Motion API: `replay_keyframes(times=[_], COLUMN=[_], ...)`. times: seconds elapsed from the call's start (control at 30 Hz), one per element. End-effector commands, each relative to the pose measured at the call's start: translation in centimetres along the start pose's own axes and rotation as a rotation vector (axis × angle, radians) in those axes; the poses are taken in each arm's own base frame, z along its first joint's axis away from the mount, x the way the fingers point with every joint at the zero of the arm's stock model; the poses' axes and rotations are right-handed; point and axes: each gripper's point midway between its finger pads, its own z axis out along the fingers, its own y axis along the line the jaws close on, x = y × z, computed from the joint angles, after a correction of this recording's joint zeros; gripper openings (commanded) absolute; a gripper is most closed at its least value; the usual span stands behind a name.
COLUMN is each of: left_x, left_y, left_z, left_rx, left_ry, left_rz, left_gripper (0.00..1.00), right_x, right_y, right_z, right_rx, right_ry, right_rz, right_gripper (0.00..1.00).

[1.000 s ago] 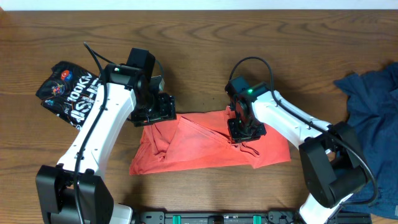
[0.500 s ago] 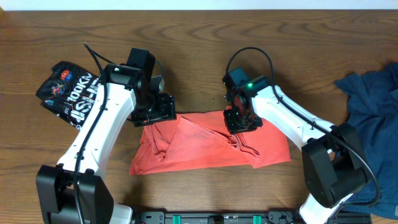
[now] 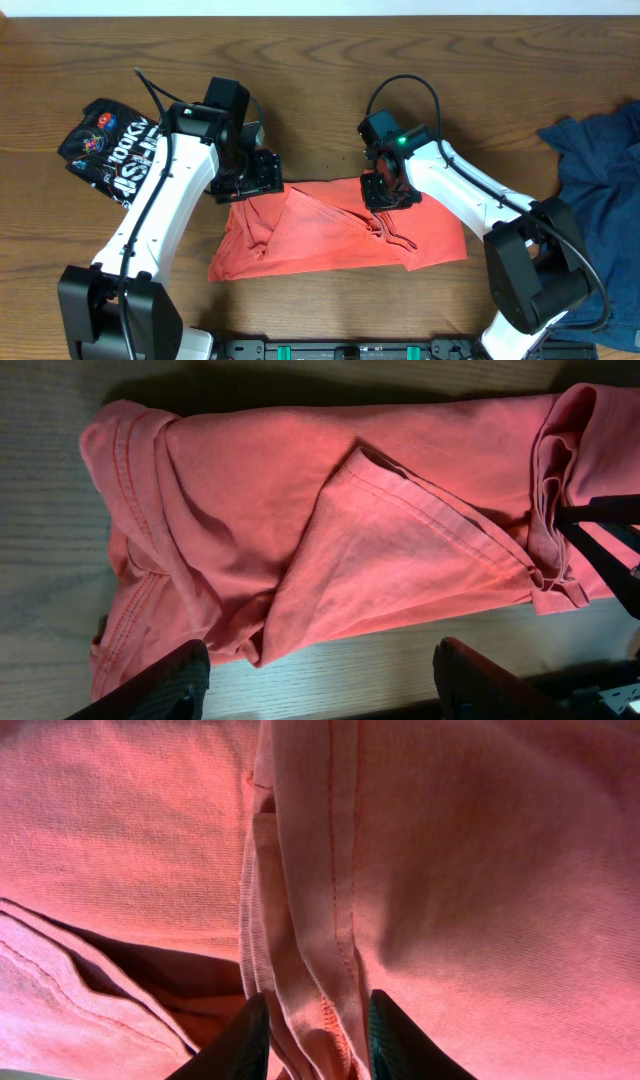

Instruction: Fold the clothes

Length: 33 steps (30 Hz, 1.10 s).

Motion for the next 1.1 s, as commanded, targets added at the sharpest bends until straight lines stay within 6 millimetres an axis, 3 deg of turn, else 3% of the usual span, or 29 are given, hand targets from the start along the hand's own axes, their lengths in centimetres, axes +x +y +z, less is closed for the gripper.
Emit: replay_keyframes(times=[0.0, 0.5, 0.7, 0.77, 1.07], left_x=[0.0, 0.0, 0.0, 0.0, 0.0], left_y=[0.3, 0.3, 0.3, 0.3, 0.3], left_z=[0.1, 0.1, 0.1, 0.1, 0.1], left_rx=[-0.011, -0.01, -0.01, -0.01, -0.01], left_ry=[0.003, 0.001, 0.001, 0.001, 0.001], left_rz=[-0.007, -0.006, -0.006, -0.006, -0.006], left_gripper=[0.73, 0.74, 0.73, 0.73, 0.73], right_x=[0.2, 0.8, 0.8, 0.8, -1.1], right_y=[-0.1, -0.4, -0.5, -0.3, 1.6], right_z=[0.1, 1.3, 1.3, 1.3, -1.2], right_rx=[0.011, 0.012, 0.012, 0.007, -0.062], right_ry=[-0.005, -0.003, -0.002, -0.002, -0.034], right_rz=[0.011, 0.028, 0.03, 0.029, -0.02], right_gripper=[0.3, 0.25, 0.01, 0.01, 0.01])
